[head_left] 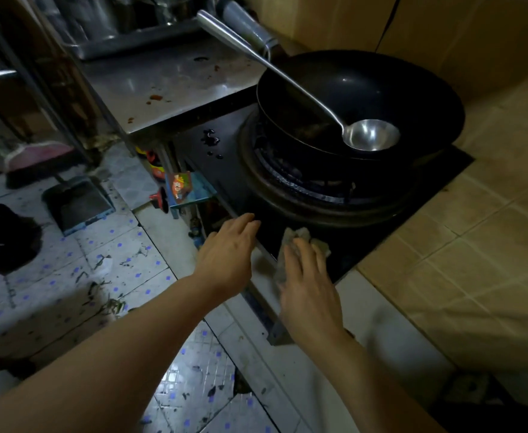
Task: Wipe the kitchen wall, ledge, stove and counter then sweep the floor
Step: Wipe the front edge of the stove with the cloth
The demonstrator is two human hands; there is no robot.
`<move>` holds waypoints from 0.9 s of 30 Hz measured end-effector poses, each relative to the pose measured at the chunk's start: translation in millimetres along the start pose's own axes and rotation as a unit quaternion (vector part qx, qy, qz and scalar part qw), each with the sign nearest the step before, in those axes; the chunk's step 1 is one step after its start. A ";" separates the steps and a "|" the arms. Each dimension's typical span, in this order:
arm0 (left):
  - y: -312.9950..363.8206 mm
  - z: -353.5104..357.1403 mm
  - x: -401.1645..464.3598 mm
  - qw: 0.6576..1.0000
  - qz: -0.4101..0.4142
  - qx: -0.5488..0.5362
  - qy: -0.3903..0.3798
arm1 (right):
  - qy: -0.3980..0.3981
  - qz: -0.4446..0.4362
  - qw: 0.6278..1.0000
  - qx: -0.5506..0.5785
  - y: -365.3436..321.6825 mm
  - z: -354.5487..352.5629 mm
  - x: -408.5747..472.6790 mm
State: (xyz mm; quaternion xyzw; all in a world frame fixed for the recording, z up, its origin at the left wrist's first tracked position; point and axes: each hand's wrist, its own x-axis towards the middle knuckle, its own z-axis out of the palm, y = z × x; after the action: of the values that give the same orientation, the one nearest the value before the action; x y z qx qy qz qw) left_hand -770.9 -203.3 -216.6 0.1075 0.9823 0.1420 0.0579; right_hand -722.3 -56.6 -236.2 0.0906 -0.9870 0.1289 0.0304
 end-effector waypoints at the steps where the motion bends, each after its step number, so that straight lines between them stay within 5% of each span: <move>1: 3.0 3.0 -1.9 1.000 0.005 0.003 -0.005 | -0.004 0.011 1.000 0.011 1.6 -2.0 -4.5; 9: 10.6 2.3 -5.8 0.999 0.003 0.044 -0.023 | -0.033 -0.024 0.996 0.081 -5.4 -10.1 53.6; 19: 35.2 4.2 -13.6 0.998 0.020 0.061 -0.010 | 0.031 -0.044 0.992 0.113 31.0 -5.3 -20.1; 27: 57.1 1.2 4.7 0.995 0.057 0.074 -0.021 | 0.089 0.071 0.984 0.138 104.0 -24.7 28.2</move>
State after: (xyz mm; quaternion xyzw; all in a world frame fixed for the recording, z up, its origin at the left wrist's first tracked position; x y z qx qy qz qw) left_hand -764.2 -148.5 -201.5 0.1705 0.9809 0.0701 0.0626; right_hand -768.5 43.8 -235.9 0.0117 -0.9571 0.2732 0.0959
